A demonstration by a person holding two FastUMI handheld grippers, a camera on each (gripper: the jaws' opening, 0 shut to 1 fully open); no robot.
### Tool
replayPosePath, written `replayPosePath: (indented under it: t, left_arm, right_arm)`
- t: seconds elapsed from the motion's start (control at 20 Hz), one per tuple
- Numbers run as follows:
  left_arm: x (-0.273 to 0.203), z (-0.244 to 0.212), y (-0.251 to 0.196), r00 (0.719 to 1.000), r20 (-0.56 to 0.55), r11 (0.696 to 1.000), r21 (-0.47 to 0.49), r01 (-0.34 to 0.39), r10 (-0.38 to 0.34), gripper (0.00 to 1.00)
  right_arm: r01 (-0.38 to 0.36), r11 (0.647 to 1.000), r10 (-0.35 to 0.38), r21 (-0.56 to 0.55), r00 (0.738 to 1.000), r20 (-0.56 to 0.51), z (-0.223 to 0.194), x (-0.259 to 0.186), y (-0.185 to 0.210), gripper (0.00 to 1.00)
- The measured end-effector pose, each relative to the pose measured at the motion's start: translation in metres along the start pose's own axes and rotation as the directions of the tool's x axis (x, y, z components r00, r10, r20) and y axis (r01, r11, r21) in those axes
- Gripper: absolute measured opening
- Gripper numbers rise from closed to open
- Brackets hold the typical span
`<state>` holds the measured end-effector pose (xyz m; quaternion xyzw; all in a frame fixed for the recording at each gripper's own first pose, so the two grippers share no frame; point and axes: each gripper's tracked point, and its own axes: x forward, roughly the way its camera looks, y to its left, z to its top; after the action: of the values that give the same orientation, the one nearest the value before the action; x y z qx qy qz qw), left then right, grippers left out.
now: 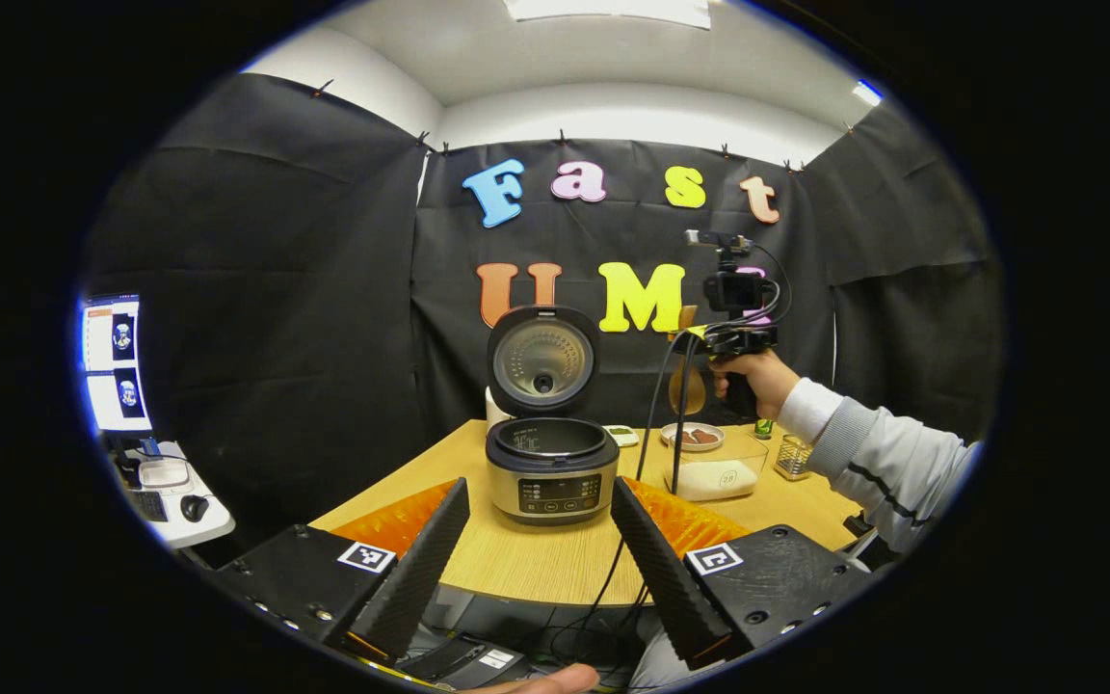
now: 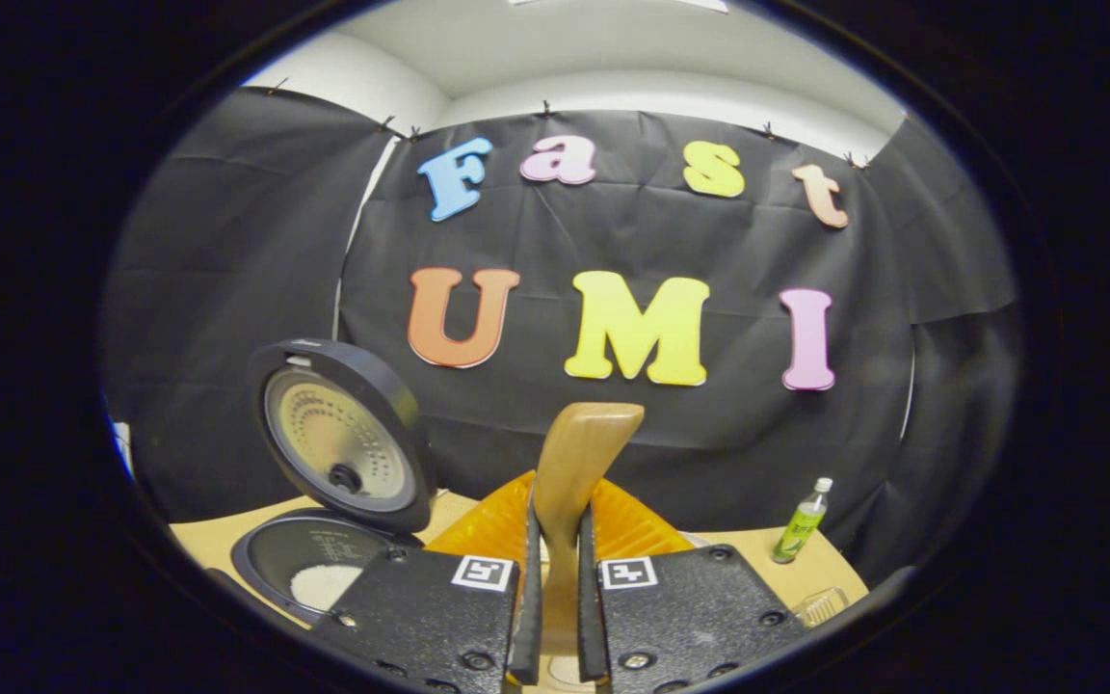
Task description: Close the left gripper, press the button to open the rice cooker; take a wooden spoon from the chopstick holder with the right hand, scoop a spoonful of rice and pour it into the rice cooker, then put the wooden spoon back into the chopstick holder.
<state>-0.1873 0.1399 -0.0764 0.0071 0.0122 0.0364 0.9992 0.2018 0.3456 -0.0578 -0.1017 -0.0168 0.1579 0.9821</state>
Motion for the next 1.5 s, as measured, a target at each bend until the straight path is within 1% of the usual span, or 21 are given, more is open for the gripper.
replayPosePath:
  t: [0.2,0.55,0.7,0.95,1.25,1.5]
  left_arm:
    - [-0.001,-0.001,-0.002,1.0,-0.006,1.0,0.003,0.024,-0.023,0.95]
    - [-0.001,0.001,-0.006,0.999,-0.009,0.999,0.008,0.042,-0.042,0.94]
    - [-0.001,0.003,-0.009,0.999,-0.005,0.999,0.003,0.044,-0.044,0.95]
    - [-0.002,0.0,-0.012,0.996,-0.011,0.996,-0.008,0.084,-0.084,0.95]
    - [0.006,0.0,-0.023,0.995,-0.019,0.996,0.0,0.093,-0.093,0.95]
    - [0.012,-0.006,-0.029,0.994,-0.026,0.994,-0.017,0.103,-0.104,0.95]
  right_arm:
    - [0.04,0.999,-0.039,0.008,0.999,-0.02,-0.012,-0.008,-0.046,0.2]
    - [0.13,0.992,-0.13,-0.007,0.991,-0.032,-0.03,-0.024,-0.144,0.21]
    - [0.166,0.986,-0.167,-0.018,0.985,-0.048,-0.043,-0.031,-0.187,0.22]
    - [0.235,0.972,-0.236,-0.014,0.97,-0.064,-0.069,-0.037,-0.249,0.22]
    - [0.301,0.954,-0.297,0.013,0.946,-0.129,-0.115,-0.035,-0.305,0.22]
    - [0.304,0.951,-0.292,0.047,0.941,-0.172,-0.141,-0.034,-0.327,0.23]
